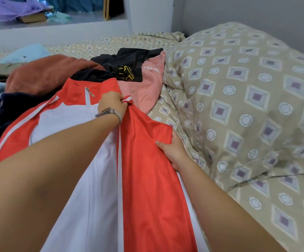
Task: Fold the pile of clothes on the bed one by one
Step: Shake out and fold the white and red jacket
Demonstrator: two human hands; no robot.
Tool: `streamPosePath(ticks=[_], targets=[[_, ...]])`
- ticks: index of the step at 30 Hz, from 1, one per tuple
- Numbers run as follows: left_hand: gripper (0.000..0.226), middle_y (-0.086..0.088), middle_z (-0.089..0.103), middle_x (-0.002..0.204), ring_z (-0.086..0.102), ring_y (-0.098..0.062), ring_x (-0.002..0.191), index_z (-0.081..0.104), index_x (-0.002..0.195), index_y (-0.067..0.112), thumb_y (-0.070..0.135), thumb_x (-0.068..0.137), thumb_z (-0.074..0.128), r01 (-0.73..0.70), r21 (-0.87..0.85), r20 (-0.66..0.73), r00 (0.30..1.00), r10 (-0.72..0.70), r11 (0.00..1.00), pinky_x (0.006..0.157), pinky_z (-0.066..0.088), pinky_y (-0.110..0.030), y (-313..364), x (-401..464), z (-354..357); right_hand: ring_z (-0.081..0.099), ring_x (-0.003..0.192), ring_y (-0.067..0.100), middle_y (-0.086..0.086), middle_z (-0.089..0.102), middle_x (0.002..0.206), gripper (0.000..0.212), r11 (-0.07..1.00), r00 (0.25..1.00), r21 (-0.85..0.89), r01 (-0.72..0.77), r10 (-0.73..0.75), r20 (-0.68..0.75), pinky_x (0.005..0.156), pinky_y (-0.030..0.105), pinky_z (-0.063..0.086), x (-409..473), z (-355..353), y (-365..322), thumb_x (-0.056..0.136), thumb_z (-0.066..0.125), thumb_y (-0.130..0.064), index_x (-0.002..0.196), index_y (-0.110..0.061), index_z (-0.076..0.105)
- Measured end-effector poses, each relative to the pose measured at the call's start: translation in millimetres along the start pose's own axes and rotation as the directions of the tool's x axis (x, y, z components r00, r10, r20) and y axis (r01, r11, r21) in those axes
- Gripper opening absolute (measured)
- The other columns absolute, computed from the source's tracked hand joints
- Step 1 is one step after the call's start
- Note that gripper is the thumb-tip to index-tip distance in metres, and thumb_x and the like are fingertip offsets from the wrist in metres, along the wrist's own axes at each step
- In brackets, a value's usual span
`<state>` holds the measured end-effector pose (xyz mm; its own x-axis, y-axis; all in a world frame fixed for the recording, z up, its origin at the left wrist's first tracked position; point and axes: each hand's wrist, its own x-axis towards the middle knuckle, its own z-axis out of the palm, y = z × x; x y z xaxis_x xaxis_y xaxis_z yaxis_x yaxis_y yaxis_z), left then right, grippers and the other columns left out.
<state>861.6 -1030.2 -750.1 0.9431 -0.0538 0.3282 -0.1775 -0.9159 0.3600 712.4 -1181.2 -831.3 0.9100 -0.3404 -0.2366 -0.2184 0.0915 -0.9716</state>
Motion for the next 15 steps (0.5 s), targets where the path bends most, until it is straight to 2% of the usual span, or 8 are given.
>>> streamPosePath(ticks=[2,4,6,7,9,11,12,15], targets=[[0.047,-0.024,0.067,0.107,0.059,-0.041,0.104,0.068,0.103,-0.002,0.040,0.093,0.050,0.252,-0.127,-0.015,0.966,-0.256,0.959,0.082,0.045,-0.039,-4.2,6.9,-7.3,0.062,0.109,0.016,0.000,0.062,0.123,0.055,1.000,1.000,0.024,-0.012,0.012,0.001,0.099,0.039,0.051,1.7,-1.5,0.6,0.086,0.069,-0.007,0.135,-0.023,0.049],[0.056,-0.021,0.057,0.129,0.054,-0.037,0.118,0.056,0.125,-0.002,0.039,0.088,0.054,0.551,-0.308,0.121,0.831,-0.543,0.775,0.096,0.044,-0.037,-18.2,13.4,-3.0,0.062,0.109,0.017,0.000,0.063,0.121,0.055,0.999,1.000,0.049,-0.018,0.018,0.001,0.098,0.039,0.051,3.0,-2.2,1.2,0.086,0.070,-0.006,0.134,-0.024,0.049],[0.075,-0.011,0.055,0.133,0.055,-0.033,0.116,0.052,0.132,0.009,0.047,0.068,0.062,0.708,-0.496,0.372,0.696,-0.614,0.503,0.100,0.046,-0.039,-31.9,14.2,-0.6,0.063,0.108,0.017,0.000,0.063,0.120,0.053,0.997,1.000,0.069,-0.031,0.031,0.006,0.097,0.039,0.052,4.2,-2.5,1.3,0.086,0.070,-0.005,0.130,-0.027,0.050],[0.080,-0.008,0.057,0.130,0.057,-0.032,0.113,0.053,0.131,0.011,0.051,0.062,0.064,0.708,-0.547,0.432,0.696,-0.573,0.447,0.099,0.047,-0.042,-40.6,15.5,5.6,0.063,0.107,0.017,0.000,0.063,0.119,0.052,0.996,0.999,0.081,-0.041,0.041,0.008,0.096,0.039,0.052,4.8,-2.9,1.2,0.085,0.070,-0.005,0.127,-0.028,0.051],[0.071,-0.008,0.062,0.122,0.060,-0.029,0.107,0.059,0.123,0.008,0.055,0.070,0.067,0.630,-0.622,0.450,0.773,-0.446,0.465,0.098,0.049,-0.045,-49.9,12.9,17.5,0.063,0.107,0.018,0.002,0.063,0.119,0.052,0.992,0.998,0.108,-0.067,0.066,0.017,0.095,0.039,0.053,4.9,-4.5,0.0,0.085,0.071,-0.004,0.127,-0.026,0.051],[0.047,-0.008,0.068,0.109,0.064,-0.025,0.100,0.067,0.105,0.010,0.048,0.079,0.070,0.517,-0.635,0.435,0.853,-0.287,0.574,0.096,0.052,-0.045,-44.6,-3.4,15.6,0.063,0.108,0.019,0.002,0.063,0.120,0.057,0.988,0.996,0.124,-0.092,0.090,0.026,0.095,0.040,0.053,4.7,-5.5,-1.6,0.084,0.072,-0.004,0.133,-0.023,0.049],[0.041,-0.008,0.069,0.107,0.066,-0.023,0.099,0.068,0.104,0.011,0.042,0.078,0.075,0.485,-0.610,0.454,0.862,-0.225,0.627,0.095,0.053,-0.044,-45.4,-10.3,14.5,0.062,0.109,0.020,0.003,0.062,0.121,0.060,0.988,0.995,0.122,-0.099,0.096,0.029,0.095,0.040,0.053,4.3,-5.3,-2.5,0.083,0.073,-0.005,0.134,-0.022,0.048],[0.060,-0.008,0.068,0.112,0.066,-0.022,0.101,0.061,0.119,0.007,0.031,0.070,0.085,0.428,-0.546,0.487,0.861,-0.142,0.720,0.092,0.054,-0.039,-42.7,-31.3,3.1,0.062,0.109,0.019,0.003,0.062,0.123,0.065,0.991,0.995,0.098,-0.096,0.094,0.022,0.096,0.039,0.052,-0.2,-2.9,-6.0,0.081,0.076,-0.007,0.137,-0.020,0.046]])
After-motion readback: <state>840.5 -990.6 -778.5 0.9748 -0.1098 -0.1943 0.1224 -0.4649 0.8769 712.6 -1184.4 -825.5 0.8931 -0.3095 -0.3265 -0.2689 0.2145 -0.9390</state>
